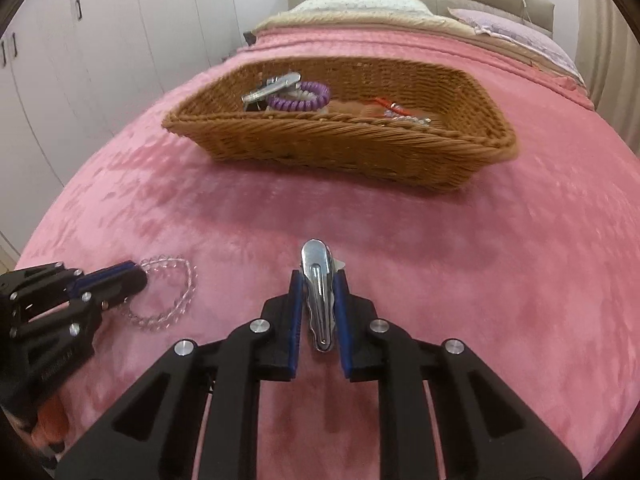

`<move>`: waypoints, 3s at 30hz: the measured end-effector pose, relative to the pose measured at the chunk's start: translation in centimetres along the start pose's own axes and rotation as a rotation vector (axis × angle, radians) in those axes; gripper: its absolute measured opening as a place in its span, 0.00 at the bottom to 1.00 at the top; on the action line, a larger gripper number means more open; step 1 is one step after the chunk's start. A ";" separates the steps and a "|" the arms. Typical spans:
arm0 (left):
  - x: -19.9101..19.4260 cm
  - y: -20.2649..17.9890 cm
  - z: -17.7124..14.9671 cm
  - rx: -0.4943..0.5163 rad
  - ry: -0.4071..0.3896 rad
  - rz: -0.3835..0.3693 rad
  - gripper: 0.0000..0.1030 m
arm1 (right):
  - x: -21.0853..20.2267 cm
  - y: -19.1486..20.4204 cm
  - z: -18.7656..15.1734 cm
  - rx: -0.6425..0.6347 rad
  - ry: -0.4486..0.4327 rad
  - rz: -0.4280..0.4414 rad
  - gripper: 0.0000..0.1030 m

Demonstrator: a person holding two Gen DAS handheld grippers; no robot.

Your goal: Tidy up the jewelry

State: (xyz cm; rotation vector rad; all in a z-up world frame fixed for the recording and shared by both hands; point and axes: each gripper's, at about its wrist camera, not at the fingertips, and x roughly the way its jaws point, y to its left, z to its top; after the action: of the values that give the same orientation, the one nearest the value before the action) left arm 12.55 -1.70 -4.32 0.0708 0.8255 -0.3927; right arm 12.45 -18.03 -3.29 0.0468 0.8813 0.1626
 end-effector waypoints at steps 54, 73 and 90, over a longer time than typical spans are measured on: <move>4.3 -1.5 17.8 -0.041 -0.248 -0.184 0.41 | 4.0 -8.5 14.8 0.139 -0.057 0.042 0.25; -11.0 -3.4 6.6 -0.031 -0.523 0.061 0.79 | -10.0 -2.5 4.3 0.007 -0.328 -0.052 0.48; -7.9 -3.2 0.4 -0.085 -0.578 0.308 0.83 | -8.7 -1.8 -1.8 -0.037 -0.492 -0.149 0.67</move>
State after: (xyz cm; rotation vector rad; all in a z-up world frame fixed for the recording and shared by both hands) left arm 6.85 -2.29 2.02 0.0025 0.2509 -0.0733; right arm 5.83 -21.25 2.03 -0.0136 0.3888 0.0240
